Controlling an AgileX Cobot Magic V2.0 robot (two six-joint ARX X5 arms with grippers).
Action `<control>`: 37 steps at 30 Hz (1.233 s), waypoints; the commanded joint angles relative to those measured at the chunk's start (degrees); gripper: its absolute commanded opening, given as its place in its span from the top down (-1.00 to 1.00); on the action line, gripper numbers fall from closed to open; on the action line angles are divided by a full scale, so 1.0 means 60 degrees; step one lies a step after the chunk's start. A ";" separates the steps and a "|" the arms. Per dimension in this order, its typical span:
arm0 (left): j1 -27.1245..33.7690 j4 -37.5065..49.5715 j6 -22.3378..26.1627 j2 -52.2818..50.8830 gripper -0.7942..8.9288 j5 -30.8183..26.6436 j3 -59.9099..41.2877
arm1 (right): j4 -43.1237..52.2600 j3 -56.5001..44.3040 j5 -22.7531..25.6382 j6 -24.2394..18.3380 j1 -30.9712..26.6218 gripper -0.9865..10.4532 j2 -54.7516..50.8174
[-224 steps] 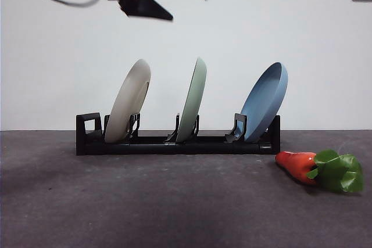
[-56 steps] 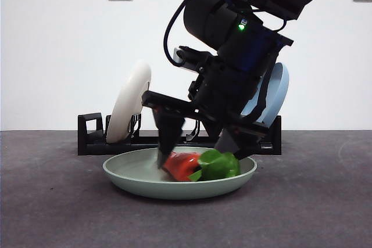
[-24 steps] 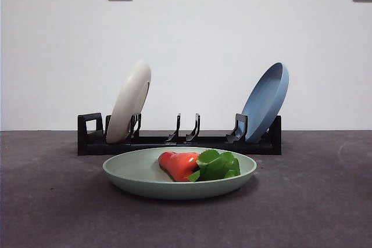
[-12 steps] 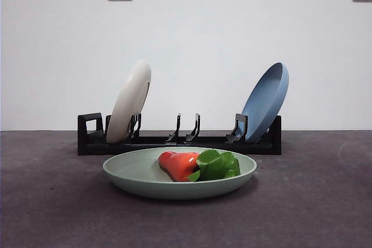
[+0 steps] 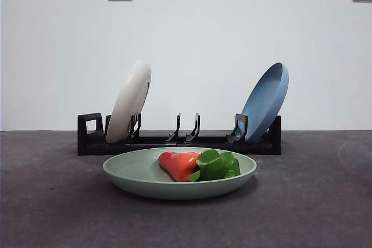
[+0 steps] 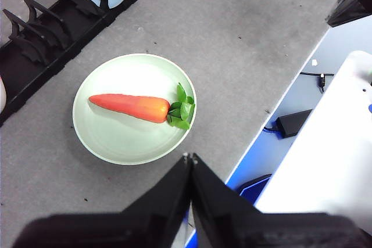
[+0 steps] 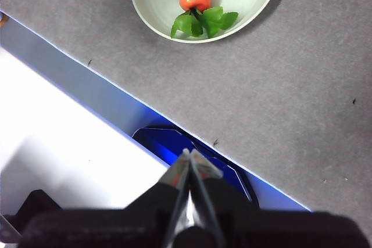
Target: Take the green plate from the plate rack,put the plate on the table,take the carrot from the table,put the carrot in the plate
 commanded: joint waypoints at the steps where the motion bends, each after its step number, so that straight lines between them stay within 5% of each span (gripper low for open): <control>1: 0.0146 0.0306 0.0423 -0.0087 0.84 -0.0678 -0.0047 | 0.0055 -0.0007 0.0022 -0.0007 0.0022 0.82 -0.0015; 4: 0.0678 0.1410 0.1668 -0.0299 0.84 -0.1293 -0.0091 | 0.0055 -0.0004 0.0022 -0.0004 0.0022 0.82 -0.0015; 8: 0.2062 0.4095 0.3286 -0.1009 0.84 -0.0503 -0.0688 | 0.0055 -0.0007 0.0022 -0.0007 0.0022 0.82 -0.0018; 13: 0.4506 0.7843 0.3559 -0.2685 0.84 0.0820 -0.2900 | 0.0055 -0.0007 0.0022 -0.0007 0.0022 0.82 -0.0015; 18: 0.6419 1.0178 0.3552 -0.4703 0.84 0.0794 -0.5676 | 0.0055 -0.0007 0.0022 -0.0007 0.0022 0.82 -0.0015; 28: 0.8754 1.0550 0.2991 -0.7752 0.84 0.0790 -0.9825 | 0.0055 -0.0007 0.0022 -0.0007 0.0022 0.82 -0.0015; 37: 0.9577 1.0382 0.1996 -0.8972 0.84 0.0790 -1.1919 | 0.0055 -0.0004 0.0022 -0.0007 0.0022 0.82 -0.0015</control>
